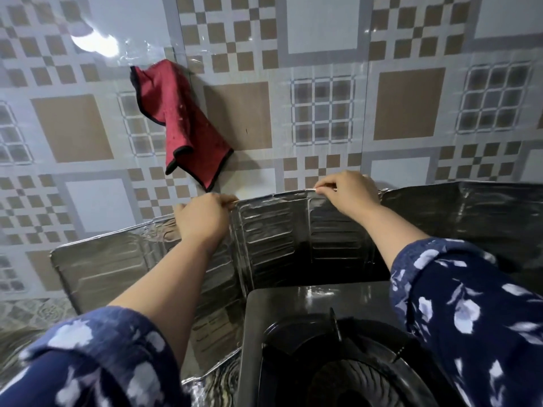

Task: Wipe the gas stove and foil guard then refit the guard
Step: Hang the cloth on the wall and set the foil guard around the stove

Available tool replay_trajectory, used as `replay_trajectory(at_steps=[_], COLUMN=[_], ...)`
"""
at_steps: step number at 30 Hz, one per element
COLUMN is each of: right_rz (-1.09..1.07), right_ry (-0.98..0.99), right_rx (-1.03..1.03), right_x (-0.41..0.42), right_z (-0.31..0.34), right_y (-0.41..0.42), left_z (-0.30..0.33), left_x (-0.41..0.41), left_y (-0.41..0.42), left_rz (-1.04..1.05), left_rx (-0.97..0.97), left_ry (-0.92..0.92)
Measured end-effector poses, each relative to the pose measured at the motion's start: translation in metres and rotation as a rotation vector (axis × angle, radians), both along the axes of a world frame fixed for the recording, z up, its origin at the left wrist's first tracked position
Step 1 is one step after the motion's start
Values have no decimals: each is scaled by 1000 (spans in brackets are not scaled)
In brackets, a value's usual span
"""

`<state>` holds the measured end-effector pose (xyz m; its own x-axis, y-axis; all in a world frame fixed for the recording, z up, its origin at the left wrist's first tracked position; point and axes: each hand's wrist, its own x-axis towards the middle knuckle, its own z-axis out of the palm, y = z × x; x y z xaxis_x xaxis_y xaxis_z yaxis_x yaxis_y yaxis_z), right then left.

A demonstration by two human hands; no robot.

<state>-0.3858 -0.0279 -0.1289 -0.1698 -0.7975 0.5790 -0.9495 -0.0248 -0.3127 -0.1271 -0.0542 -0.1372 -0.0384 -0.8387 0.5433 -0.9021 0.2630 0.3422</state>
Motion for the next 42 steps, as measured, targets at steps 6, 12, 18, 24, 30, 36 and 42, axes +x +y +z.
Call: replay_trajectory(at_steps=[6, 12, 18, 24, 30, 36, 42], right_rz=[77, 163, 113, 184, 271, 180, 200], right_ry=[-70, -159, -160, -115, -85, -169, -227], right_rx=[99, 63, 109, 137, 88, 33, 90], right_x=[-6, 14, 7, 21, 74, 96, 118], right_z=[-2, -5, 8, -2, -1, -10, 4], right_y=[5, -5, -8, -4, -10, -14, -17], left_z=[-8, -6, 8, 9, 14, 19, 45], left_x=[-21, -18, -23, -26, 5, 56, 65], left_y=[-3, 1, 6, 12, 11, 32, 37], left_rz=[18, -3, -65, -106, -69, -50, -93], left_rx=[-11, -32, 16, 43, 47, 29, 124], left_ry=[-50, -30, 10, -123, -276, -426, -441])
